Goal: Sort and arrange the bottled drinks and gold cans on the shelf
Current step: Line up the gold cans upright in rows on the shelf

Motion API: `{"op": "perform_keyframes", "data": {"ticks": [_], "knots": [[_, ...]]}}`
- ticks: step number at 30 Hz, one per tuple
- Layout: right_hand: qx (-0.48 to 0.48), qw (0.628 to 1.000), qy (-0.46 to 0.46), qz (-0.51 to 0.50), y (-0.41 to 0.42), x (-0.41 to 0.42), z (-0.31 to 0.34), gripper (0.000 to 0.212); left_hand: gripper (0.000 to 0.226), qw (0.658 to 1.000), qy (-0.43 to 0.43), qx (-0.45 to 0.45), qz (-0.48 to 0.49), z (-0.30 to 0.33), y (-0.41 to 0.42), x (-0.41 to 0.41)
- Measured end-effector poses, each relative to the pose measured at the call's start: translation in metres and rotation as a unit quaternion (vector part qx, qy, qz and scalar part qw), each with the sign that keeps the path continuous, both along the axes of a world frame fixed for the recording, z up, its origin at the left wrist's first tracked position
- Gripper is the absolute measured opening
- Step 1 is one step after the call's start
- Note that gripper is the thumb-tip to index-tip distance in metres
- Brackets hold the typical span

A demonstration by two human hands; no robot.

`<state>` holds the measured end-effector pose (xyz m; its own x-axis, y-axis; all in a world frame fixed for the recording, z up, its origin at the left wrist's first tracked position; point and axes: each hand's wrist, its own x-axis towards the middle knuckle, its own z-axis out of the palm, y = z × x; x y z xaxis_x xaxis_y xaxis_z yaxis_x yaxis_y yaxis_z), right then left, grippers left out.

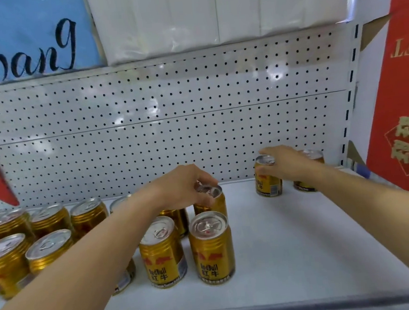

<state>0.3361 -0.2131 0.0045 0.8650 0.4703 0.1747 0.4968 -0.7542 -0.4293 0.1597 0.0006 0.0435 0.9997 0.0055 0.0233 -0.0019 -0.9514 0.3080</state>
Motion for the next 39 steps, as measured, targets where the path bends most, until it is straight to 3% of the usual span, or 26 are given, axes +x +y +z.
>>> {"op": "perform_keyframes", "data": {"ticks": [4, 9, 12, 33, 36, 37, 39], "knots": [[0.055, 0.997, 0.019, 0.044, -0.001, 0.001, 0.003, 0.046, 0.043, 1.000, -0.009, 0.007, 0.008, -0.001, -0.004, 0.003], [0.064, 0.978, 0.126, 0.152, -0.010, -0.027, 0.011, 0.045, 0.044, 1.000, -0.002, 0.020, 0.016, 0.000, -0.009, 0.003], [0.066, 0.971, 0.135, 0.186, -0.012, -0.042, 0.011, 0.046, 0.042, 0.999, 0.001, 0.027, 0.018, -0.001, -0.010, 0.002], [0.047, 0.963, 0.138, 0.226, -0.021, -0.057, 0.017, 0.042, 0.043, 0.999, -0.019, 0.042, 0.008, -0.009, -0.012, 0.003], [0.157, 0.980, 0.045, 0.116, -0.040, -0.030, 0.022, 0.037, 0.042, 0.999, -0.017, 0.051, 0.007, -0.010, -0.010, 0.004], [0.160, 0.985, 0.006, 0.062, -0.047, -0.017, 0.022, 0.036, 0.042, 0.998, -0.016, 0.052, 0.009, -0.010, -0.010, 0.004], [0.071, 0.997, -0.016, -0.026, -0.059, 0.010, 0.016, 0.041, 0.042, 0.998, -0.014, 0.053, 0.013, -0.010, -0.011, 0.005]]}}
